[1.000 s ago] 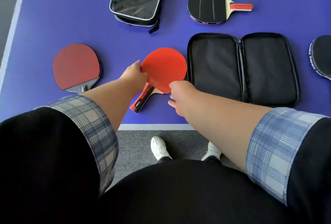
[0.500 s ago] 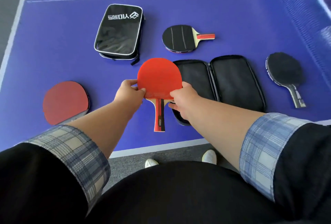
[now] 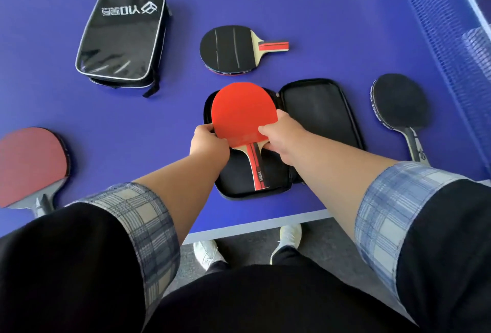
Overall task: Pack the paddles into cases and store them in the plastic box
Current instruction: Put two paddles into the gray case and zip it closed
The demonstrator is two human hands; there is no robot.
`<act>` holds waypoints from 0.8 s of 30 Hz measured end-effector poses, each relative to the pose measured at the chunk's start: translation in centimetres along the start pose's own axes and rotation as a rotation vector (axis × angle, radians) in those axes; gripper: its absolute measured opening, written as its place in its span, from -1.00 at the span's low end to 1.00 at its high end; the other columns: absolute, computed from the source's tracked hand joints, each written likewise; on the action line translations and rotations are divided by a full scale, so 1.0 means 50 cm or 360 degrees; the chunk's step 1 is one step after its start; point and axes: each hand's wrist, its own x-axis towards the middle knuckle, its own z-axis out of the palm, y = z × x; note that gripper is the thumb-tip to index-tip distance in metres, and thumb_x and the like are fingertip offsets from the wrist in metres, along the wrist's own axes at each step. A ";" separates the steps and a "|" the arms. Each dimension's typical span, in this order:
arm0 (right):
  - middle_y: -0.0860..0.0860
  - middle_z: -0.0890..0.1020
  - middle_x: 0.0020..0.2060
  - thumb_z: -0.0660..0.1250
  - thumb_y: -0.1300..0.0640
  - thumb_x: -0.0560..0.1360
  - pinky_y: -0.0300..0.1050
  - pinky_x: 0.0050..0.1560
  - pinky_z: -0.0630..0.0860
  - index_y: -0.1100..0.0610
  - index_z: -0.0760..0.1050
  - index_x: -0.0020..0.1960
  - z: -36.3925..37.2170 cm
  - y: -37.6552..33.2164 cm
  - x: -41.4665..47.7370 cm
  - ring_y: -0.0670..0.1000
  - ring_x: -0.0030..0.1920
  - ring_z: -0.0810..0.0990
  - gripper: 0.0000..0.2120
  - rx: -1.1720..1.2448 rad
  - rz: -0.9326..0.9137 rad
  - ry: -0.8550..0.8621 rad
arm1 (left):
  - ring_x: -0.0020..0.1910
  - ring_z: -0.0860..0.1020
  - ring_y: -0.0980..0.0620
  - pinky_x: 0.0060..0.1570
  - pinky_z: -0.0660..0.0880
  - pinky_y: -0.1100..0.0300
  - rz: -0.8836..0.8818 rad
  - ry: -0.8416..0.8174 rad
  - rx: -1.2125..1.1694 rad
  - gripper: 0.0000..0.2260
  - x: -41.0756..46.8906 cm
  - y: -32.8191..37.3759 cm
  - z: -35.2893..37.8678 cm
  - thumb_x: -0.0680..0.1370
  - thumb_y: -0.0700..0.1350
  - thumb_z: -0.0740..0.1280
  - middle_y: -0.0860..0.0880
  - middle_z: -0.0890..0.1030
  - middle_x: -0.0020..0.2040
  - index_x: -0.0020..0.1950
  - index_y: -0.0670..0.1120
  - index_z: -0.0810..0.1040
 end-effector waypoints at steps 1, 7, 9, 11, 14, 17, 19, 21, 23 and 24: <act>0.09 0.57 0.17 0.34 0.16 0.48 0.13 0.13 0.60 0.04 0.42 0.34 0.001 0.010 0.005 0.16 0.11 0.61 -0.57 -0.0082 0.0009 0.0002 | -0.37 0.39 -0.08 -0.35 0.36 0.12 -0.0033 0.0014 0.0030 -0.58 -0.001 -0.004 0.005 0.37 -0.30 0.10 -0.02 0.51 -0.25 0.10 -0.02 0.56; 0.12 0.40 0.33 0.36 0.07 0.51 0.02 0.16 0.52 0.09 0.30 0.45 -0.002 0.042 0.026 0.15 0.20 0.52 -0.46 -0.0640 -0.0125 0.0100 | -0.14 0.61 -0.20 -0.33 0.46 0.14 -0.0061 0.0077 0.0166 -0.51 0.006 -0.011 0.023 0.47 -0.27 0.18 -0.11 0.61 0.17 0.39 0.00 0.45; 0.12 0.27 0.43 0.39 0.00 0.52 0.05 0.34 0.41 0.13 0.06 0.59 0.000 0.049 0.029 0.18 0.35 0.39 -0.22 -0.0943 -0.0124 0.0136 | 0.02 0.60 -0.22 -0.10 0.59 0.01 -0.0062 0.0101 0.0301 -0.46 0.002 -0.009 0.030 0.51 -0.23 0.25 -0.10 0.52 0.30 0.50 0.00 0.32; 0.12 0.22 0.46 0.42 -0.06 0.49 0.03 0.36 0.34 0.15 -0.06 0.61 0.002 0.054 0.028 0.18 0.40 0.31 -0.09 -0.1044 -0.0148 0.0182 | 0.00 0.58 -0.18 0.04 0.60 -0.08 -0.0053 0.0098 0.0424 -0.42 -0.001 -0.009 0.035 0.53 -0.21 0.28 -0.10 0.45 0.33 0.54 -0.01 0.26; 0.13 0.23 0.45 0.46 -0.08 0.47 0.03 0.35 0.34 0.14 -0.07 0.61 0.003 0.064 0.025 0.18 0.39 0.32 -0.04 -0.1059 -0.0186 0.0239 | -0.15 0.55 -0.15 -0.08 0.58 -0.04 -0.0020 0.0067 0.0554 -0.58 -0.007 -0.007 0.039 0.55 -0.15 0.31 -0.15 0.44 0.27 0.41 -0.07 0.37; 0.10 0.16 0.47 0.43 0.01 0.51 0.05 0.36 0.35 0.02 -0.09 0.62 0.004 0.069 0.014 0.18 0.40 0.27 -0.10 -0.1047 -0.0290 0.0231 | -0.29 0.46 -0.08 -0.20 0.48 0.02 -0.0016 0.0048 0.0682 -0.72 -0.015 -0.001 0.045 0.58 -0.10 0.29 -0.17 0.41 0.22 0.26 -0.13 0.38; 0.07 0.08 0.53 0.38 0.09 0.55 0.07 0.38 0.33 -0.04 -0.04 0.62 0.001 0.072 -0.001 0.17 0.46 0.19 -0.19 -0.1105 -0.0371 0.0166 | -0.24 0.48 -0.09 -0.19 0.45 0.01 -0.0028 0.0031 0.0760 -0.68 -0.033 0.009 0.045 0.59 -0.10 0.26 -0.19 0.40 0.26 0.32 -0.14 0.34; 0.07 0.03 0.57 0.34 0.10 0.57 0.08 0.40 0.30 -0.03 0.01 0.61 -0.006 0.069 -0.014 0.17 0.50 0.12 -0.26 -0.1178 -0.0432 0.0120 | 0.05 0.53 -0.21 -0.01 0.46 -0.03 -0.0001 0.0086 0.0869 -0.58 -0.047 0.022 0.041 0.58 -0.12 0.27 -0.22 0.40 0.32 0.41 -0.15 0.30; 0.06 0.02 0.58 0.32 0.07 0.57 0.09 0.42 0.29 0.00 0.06 0.60 -0.033 0.065 -0.038 0.16 0.52 0.08 -0.30 -0.1215 -0.0514 0.0127 | 0.21 0.48 -0.24 0.03 0.45 -0.01 0.0076 0.0091 0.0969 -0.59 -0.069 0.043 0.039 0.56 -0.17 0.26 -0.19 0.46 0.28 0.40 -0.16 0.34; 0.06 0.03 0.58 0.32 0.06 0.57 0.10 0.42 0.29 0.02 0.08 0.59 -0.054 0.064 -0.049 0.16 0.53 0.07 -0.32 -0.1225 -0.0546 0.0145 | 0.14 0.50 -0.22 -0.06 0.46 0.03 0.0118 0.0065 0.0999 -0.62 -0.079 0.057 0.039 0.55 -0.19 0.24 -0.16 0.47 0.21 0.38 -0.16 0.37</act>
